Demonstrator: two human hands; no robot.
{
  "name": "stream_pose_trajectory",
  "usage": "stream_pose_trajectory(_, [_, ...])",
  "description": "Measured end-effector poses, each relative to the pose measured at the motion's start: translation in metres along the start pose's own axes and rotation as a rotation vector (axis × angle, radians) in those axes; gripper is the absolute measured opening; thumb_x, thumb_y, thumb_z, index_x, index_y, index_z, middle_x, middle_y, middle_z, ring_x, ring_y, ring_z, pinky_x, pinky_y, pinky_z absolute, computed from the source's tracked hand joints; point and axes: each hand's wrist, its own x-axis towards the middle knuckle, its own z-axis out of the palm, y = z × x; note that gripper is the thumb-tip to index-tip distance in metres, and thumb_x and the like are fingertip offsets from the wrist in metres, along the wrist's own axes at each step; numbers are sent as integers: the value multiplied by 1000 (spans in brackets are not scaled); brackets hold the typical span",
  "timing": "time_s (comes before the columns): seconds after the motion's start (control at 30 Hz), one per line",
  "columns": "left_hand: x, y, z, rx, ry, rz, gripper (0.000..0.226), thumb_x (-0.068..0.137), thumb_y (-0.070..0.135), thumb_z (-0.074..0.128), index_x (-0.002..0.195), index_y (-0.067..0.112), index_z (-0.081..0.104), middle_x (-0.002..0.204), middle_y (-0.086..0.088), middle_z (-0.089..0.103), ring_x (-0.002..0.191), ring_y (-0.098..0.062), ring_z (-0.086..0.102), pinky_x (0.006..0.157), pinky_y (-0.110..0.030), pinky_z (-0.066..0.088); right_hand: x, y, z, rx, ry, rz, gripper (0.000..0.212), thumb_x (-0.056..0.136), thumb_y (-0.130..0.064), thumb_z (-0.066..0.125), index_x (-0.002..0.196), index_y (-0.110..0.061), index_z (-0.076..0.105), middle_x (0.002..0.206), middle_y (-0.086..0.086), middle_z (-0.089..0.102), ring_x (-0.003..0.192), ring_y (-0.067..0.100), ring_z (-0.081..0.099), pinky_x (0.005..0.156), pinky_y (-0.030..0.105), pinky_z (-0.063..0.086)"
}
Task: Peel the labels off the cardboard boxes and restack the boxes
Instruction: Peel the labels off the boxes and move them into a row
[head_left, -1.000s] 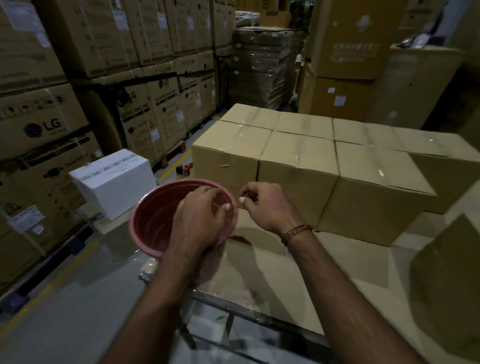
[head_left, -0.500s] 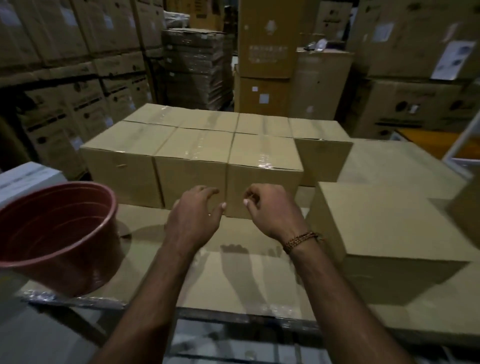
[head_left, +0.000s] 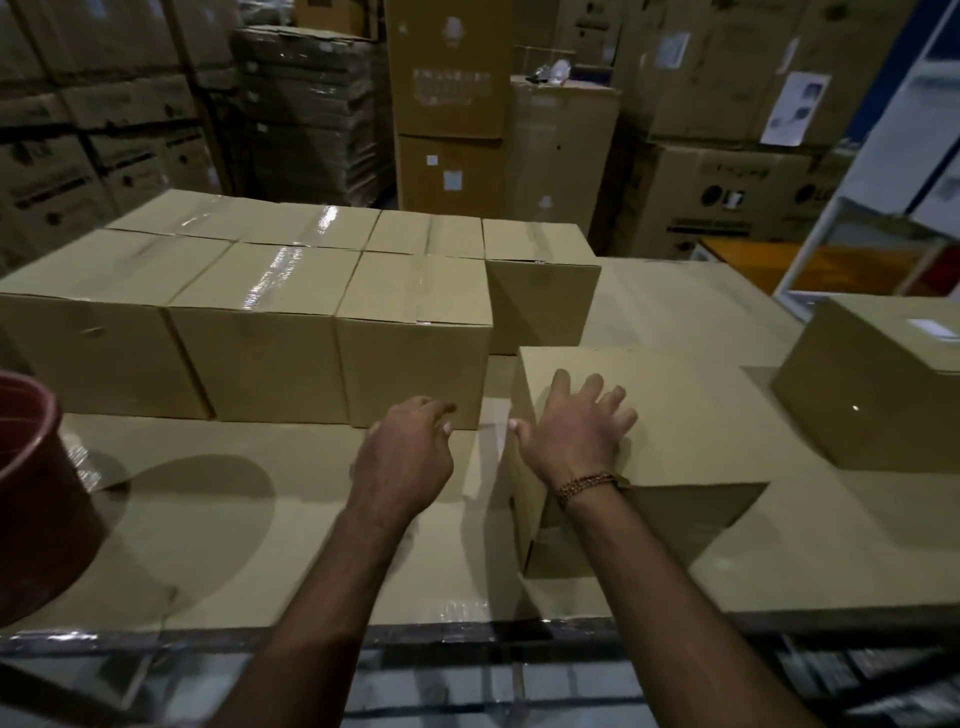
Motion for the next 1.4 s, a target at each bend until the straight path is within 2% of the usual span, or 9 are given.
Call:
stream_pose_trajectory(0.13, [18,1,14,3,-50,20,36,105,20,53,138,27,65,139,3,66,125,-21,59,103,-45,51,14,0,12,64,-149,94,106,87,-62,73,166,-26,12,168,28,18,152,55,21,119,75,21])
stream_pose_trajectory(0.33, [44,8,34,-6,-113,46,37,106,22,51,141,27,63,141,3,64,127,-22,59,104,-45,50,25,4,12,63,-196,100,88,99,-42,64,167,-26,11,169,30,12,152,62,15,118,79,18])
stream_pose_trajectory(0.5, [56,21,55,-40,-176,68,40,106,35,54,144,27,60,145,3,62,132,-23,56,108,-46,47,43,41,-11,146,-169,104,69,101,-50,54,159,-31,23,164,27,27,147,59,28,116,78,25])
stream_pose_trajectory(0.63, [64,43,81,-16,-277,69,48,107,43,51,152,27,51,151,0,58,137,-25,54,111,-47,46,64,90,-36,353,-170,126,47,93,-55,52,135,-39,38,142,17,51,131,50,48,108,73,39])
stream_pose_trajectory(0.73, [66,67,102,-5,-456,-9,63,108,53,42,164,26,29,157,-8,50,141,-31,50,112,-48,44,72,128,-60,495,-186,96,69,95,-56,50,160,-46,26,152,10,53,132,41,54,112,60,44])
stream_pose_trajectory(0.87, [71,102,128,-287,-702,-201,85,104,69,35,169,24,3,172,-9,26,153,-33,36,121,-48,36,85,172,-83,593,-204,12,65,109,-34,53,168,-32,25,161,6,48,140,32,50,115,45,40])
stream_pose_trajectory(1.23, [105,168,138,-402,-149,-292,83,96,62,65,164,26,33,161,-9,45,143,-33,48,110,-49,47,160,251,-60,1005,-186,-41,62,111,-30,52,167,-32,26,160,-6,46,145,24,45,121,45,37])
stream_pose_trajectory(1.33, [106,161,138,-376,-96,-244,97,86,70,69,163,24,34,161,-8,46,143,-31,47,112,-52,47,177,254,-31,1074,-204,-53,63,111,-29,52,168,-27,25,164,-7,41,150,22,42,124,44,35])
stream_pose_trajectory(1.4, [105,154,138,-350,-149,-241,116,72,82,67,166,25,27,164,-7,41,146,-30,42,114,-56,45,185,252,-13,1128,-231,-62,59,112,-22,51,167,-21,29,156,-10,47,140,12,46,117,31,37])
